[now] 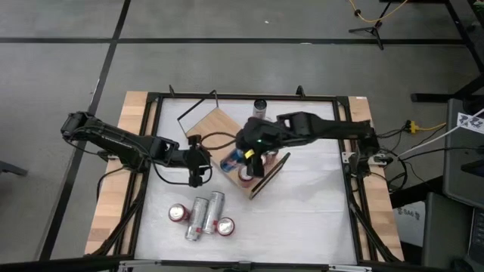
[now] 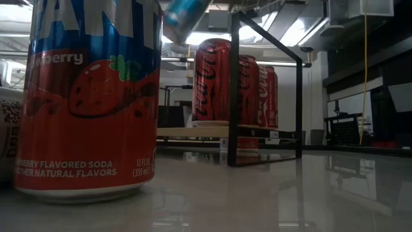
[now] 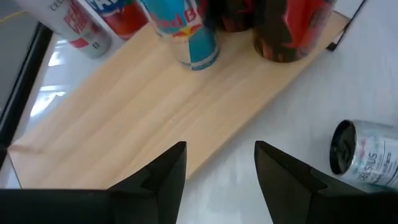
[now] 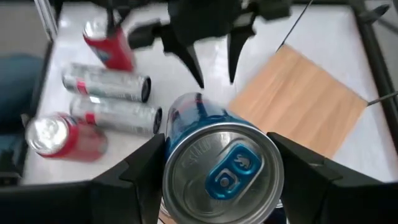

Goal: Place canned beverage on shelf
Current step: Put the blue soda can on the shelf aligned with the other blue soda cans

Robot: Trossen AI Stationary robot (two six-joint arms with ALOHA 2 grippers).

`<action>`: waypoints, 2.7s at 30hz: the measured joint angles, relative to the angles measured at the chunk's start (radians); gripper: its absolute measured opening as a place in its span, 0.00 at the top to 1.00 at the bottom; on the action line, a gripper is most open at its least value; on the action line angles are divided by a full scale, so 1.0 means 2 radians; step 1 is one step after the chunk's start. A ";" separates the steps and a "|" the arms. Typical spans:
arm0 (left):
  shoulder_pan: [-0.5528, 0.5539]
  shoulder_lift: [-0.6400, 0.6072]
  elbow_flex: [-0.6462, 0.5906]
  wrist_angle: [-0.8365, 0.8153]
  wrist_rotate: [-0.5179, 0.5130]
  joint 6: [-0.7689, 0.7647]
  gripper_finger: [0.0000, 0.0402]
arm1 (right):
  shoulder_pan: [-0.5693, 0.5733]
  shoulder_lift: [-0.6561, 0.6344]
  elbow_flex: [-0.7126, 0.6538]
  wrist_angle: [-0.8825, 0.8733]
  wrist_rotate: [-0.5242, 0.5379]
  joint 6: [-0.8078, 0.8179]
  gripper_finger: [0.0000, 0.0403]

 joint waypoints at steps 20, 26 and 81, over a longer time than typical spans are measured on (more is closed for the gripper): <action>0.001 0.014 0.000 0.052 -0.063 -0.065 0.55 | -0.015 0.075 0.000 -0.003 0.014 -0.045 0.42; 0.003 0.033 0.000 0.078 -0.078 -0.066 0.55 | -0.015 0.075 0.000 -0.008 0.010 -0.045 0.42; 0.005 0.162 0.000 0.138 -0.105 -0.077 0.55 | -0.015 0.131 0.000 -0.015 0.011 -0.059 0.42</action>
